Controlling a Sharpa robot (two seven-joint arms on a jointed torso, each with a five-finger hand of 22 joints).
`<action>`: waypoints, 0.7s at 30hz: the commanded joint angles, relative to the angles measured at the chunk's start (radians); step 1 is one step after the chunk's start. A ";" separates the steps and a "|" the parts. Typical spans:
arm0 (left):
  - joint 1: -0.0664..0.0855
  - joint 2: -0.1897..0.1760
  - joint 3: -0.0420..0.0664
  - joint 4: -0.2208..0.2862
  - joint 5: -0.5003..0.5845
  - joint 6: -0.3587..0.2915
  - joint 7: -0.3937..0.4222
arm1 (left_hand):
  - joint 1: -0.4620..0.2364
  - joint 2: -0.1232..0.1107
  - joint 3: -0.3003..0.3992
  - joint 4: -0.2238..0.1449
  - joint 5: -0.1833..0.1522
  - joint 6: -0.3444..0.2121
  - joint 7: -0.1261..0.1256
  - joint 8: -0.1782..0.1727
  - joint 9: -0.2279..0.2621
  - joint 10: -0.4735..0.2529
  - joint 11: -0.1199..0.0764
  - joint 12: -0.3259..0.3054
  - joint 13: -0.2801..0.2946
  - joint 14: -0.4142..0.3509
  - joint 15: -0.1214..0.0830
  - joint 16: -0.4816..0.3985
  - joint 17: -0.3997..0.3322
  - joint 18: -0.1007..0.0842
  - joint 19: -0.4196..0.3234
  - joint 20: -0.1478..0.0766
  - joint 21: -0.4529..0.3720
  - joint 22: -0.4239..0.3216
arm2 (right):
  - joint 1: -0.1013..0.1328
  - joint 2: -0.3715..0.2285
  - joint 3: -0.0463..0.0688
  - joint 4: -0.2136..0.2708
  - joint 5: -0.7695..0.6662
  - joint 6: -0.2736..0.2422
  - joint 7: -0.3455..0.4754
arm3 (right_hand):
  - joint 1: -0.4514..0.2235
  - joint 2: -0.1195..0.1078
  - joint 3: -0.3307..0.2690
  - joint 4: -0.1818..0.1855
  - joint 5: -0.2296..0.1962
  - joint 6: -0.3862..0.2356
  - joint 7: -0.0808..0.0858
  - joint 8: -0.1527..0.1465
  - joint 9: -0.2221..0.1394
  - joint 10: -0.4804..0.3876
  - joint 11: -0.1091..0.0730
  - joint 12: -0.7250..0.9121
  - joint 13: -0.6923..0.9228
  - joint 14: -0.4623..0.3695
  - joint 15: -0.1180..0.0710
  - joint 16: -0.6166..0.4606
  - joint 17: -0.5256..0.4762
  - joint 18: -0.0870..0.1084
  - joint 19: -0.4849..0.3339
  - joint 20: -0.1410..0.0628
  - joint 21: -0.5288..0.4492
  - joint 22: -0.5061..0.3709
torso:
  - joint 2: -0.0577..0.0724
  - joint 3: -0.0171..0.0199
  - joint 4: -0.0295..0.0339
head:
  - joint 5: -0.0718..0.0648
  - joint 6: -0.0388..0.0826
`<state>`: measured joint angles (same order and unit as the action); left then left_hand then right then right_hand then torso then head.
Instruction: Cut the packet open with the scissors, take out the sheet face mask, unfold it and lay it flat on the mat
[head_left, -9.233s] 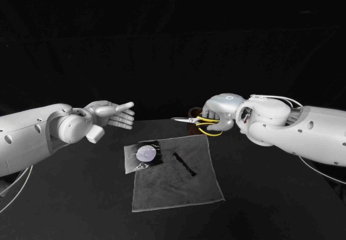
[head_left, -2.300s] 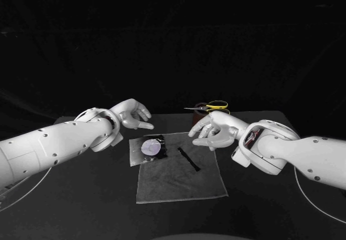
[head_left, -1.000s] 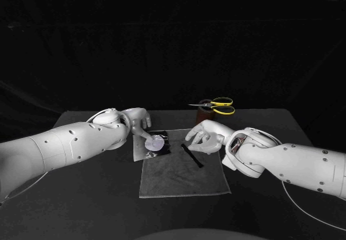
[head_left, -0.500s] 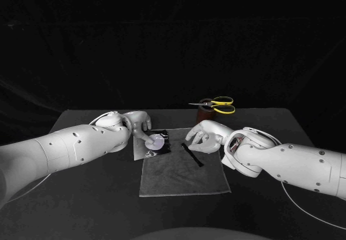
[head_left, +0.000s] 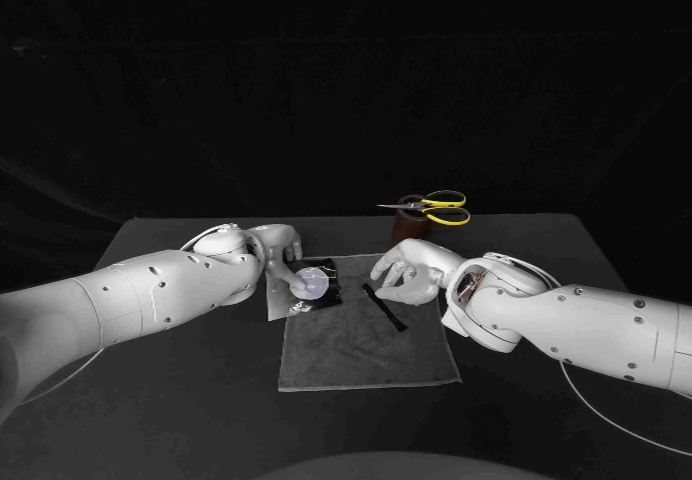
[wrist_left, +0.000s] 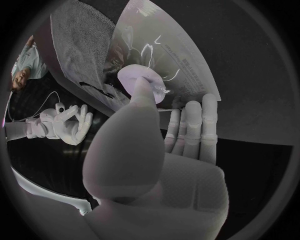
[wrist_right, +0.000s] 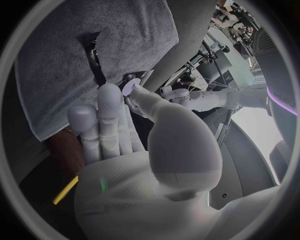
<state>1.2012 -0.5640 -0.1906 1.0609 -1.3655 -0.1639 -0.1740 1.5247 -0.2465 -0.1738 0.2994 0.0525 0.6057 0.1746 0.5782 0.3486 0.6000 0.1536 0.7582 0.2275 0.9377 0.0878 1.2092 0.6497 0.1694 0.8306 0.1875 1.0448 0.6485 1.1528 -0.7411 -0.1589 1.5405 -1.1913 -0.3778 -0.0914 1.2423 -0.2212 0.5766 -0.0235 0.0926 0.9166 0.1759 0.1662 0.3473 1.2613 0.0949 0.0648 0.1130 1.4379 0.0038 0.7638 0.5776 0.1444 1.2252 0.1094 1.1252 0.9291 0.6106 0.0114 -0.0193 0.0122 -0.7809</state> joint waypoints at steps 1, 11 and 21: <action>-0.004 0.003 -0.003 0.002 -0.011 0.037 -0.011 | 0.003 -0.007 -0.003 -0.001 -0.002 -0.005 0.027 0.007 -0.001 -0.013 -0.002 -0.002 -0.004 -0.004 0.000 0.007 -0.003 0.014 -0.007 0.001 0.005 -0.001 | 0.000 0.002 0.001 -0.001 -0.011 0.007 -0.006 | -0.009 0.002 0.002 0.004 -0.004 -0.004 0.001 0.004 0.002 -0.006 -0.001 0.000 -0.001 -0.004 0.001 0.003 0.001 -0.017 0.005 -0.001 0.004 0.000 | 0.000 0.0006 0.0010 | -0.001 -0.003; -0.005 0.003 -0.013 0.005 -0.021 0.038 -0.022 | 0.022 0.015 0.018 -0.002 -0.002 0.002 0.030 0.024 -0.004 -0.002 0.000 -0.002 -0.017 0.009 0.002 0.023 -0.019 0.015 -0.005 0.003 0.012 0.000 | -0.001 0.004 0.001 -0.003 -0.011 0.010 -0.006 | -0.010 0.004 0.002 0.006 -0.001 -0.004 0.001 0.005 0.002 -0.007 -0.001 0.000 -0.001 -0.006 0.001 0.006 0.002 -0.017 0.004 0.000 0.005 0.002 | -0.001 -0.0006 0.0005 | -0.001 -0.007; -0.006 0.011 -0.021 -0.002 -0.047 -0.011 -0.022 | 0.114 0.100 0.121 -0.014 -0.005 0.084 0.011 0.032 -0.040 0.178 -0.026 -0.019 -0.067 0.146 -0.025 0.114 0.021 0.012 0.053 -0.020 0.071 0.035 | -0.001 0.004 0.001 -0.003 -0.011 0.011 -0.005 | -0.010 0.006 0.003 0.008 0.002 -0.003 0.001 0.007 0.004 -0.006 -0.002 0.001 -0.001 -0.008 0.001 0.009 0.002 -0.017 0.001 0.000 0.004 0.001 | 0.000 0.0000 -0.0001 | 0.000 -0.010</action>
<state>1.2051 -0.5548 -0.2043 1.0637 -1.3847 -0.1753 -0.1829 1.6142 -0.1581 -0.0732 0.2992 0.0417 0.6806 0.1834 0.6173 0.3123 0.7612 0.1309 0.7460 0.1646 1.0638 0.0650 1.3129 0.6506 0.1683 0.8724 0.1676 1.1077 0.6736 1.1518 -0.7385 -0.1589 1.5380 -1.1931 -0.3743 -0.0938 1.2381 -0.2170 0.5796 -0.0205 0.0927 0.9146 0.1746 0.1701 0.3497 1.2613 0.0949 0.0648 0.1131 1.4379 0.0038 0.7681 0.5788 0.1385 1.2251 0.1094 1.1249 0.9299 0.6098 0.0116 -0.0188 0.0110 -0.7896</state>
